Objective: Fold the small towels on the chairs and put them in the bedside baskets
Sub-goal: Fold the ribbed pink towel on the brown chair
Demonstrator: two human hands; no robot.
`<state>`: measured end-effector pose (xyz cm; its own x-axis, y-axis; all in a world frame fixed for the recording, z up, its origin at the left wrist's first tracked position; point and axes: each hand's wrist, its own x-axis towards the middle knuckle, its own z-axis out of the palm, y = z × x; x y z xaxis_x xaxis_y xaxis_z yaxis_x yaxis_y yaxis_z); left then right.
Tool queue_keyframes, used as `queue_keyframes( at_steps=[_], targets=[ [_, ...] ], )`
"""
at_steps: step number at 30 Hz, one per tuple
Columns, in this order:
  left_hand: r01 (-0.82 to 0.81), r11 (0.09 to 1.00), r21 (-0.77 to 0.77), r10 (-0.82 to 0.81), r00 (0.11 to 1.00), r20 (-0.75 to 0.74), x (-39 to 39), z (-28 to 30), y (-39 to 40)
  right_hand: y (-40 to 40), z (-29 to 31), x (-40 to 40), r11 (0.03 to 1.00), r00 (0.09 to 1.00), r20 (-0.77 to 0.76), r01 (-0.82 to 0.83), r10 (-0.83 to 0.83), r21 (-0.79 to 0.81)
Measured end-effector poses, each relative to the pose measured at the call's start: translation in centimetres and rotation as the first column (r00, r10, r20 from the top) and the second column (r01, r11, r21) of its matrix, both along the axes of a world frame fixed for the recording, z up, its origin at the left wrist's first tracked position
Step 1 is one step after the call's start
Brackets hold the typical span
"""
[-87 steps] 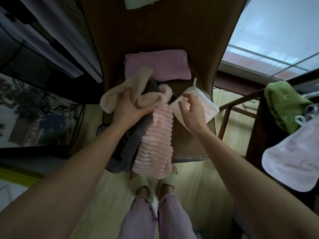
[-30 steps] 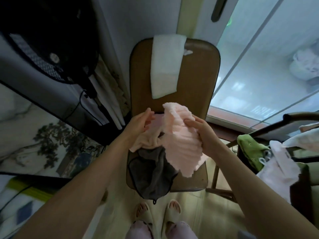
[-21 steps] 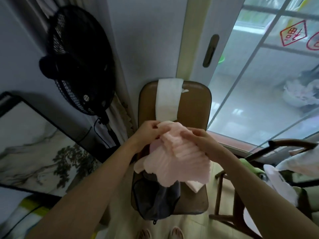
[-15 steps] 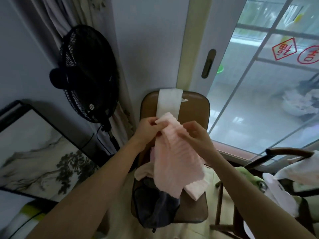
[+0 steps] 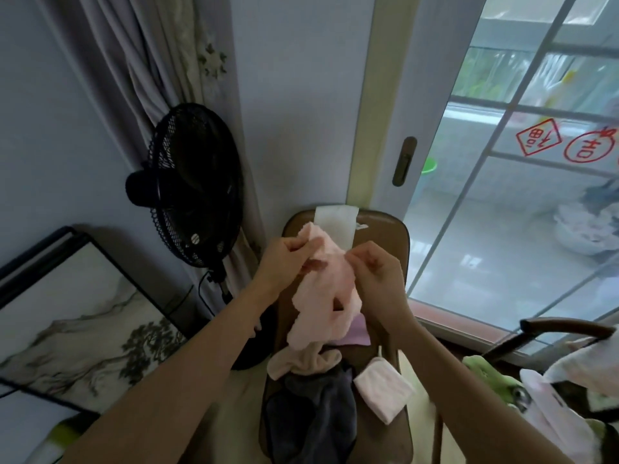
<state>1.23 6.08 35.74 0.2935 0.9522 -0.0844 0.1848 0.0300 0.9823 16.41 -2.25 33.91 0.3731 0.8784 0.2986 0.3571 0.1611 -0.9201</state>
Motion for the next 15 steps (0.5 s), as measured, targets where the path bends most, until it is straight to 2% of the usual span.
queue_keyframes(
  at_steps=[2, 3, 5, 8, 10, 13, 15],
  targets=[
    [-0.046, 0.984, 0.172, 0.061, 0.995, -0.085, -0.3, 0.6, 0.3, 0.9, 1.4, 0.5, 0.999, 0.999, -0.013, -0.032, 0.032, 0.007],
    [-0.044, 0.973, 0.227, 0.062, 0.995, -0.077, -0.4, 1.0, 0.3, 1.3, 2.2, 0.8, 0.998, 0.998, -0.011, -0.061, 0.061, 0.000],
    [0.077, 0.968, 0.240, -0.054, 0.994, -0.099, -0.5, 2.0, 0.5, 1.9, 3.9, 1.2, 0.989, 0.990, 0.010, -0.142, 0.142, -0.032],
    [0.321, 0.926, 0.200, -0.285, 0.940, -0.189, -0.6, 2.9, 1.2, 2.5, 5.9, 1.6, 0.969, 0.968, 0.077, -0.230, 0.237, -0.093],
    [0.319, 0.927, 0.199, -0.289, 0.943, -0.166, -0.5, 3.5, 1.3, 2.8, 6.6, 2.0, 0.967, 0.966, 0.090, -0.236, 0.244, -0.097],
    [0.275, 0.935, 0.225, -0.271, 0.961, -0.049, 0.1, 3.9, 1.0, 2.8, 7.0, 2.9, 0.966, 0.965, 0.078, -0.243, 0.250, -0.093],
    [0.272, 0.932, 0.241, -0.263, 0.962, -0.068, 0.6, 4.2, 0.9, 2.6, 7.0, 3.4, 0.967, 0.969, 0.042, -0.241, 0.245, -0.087]
  ],
)
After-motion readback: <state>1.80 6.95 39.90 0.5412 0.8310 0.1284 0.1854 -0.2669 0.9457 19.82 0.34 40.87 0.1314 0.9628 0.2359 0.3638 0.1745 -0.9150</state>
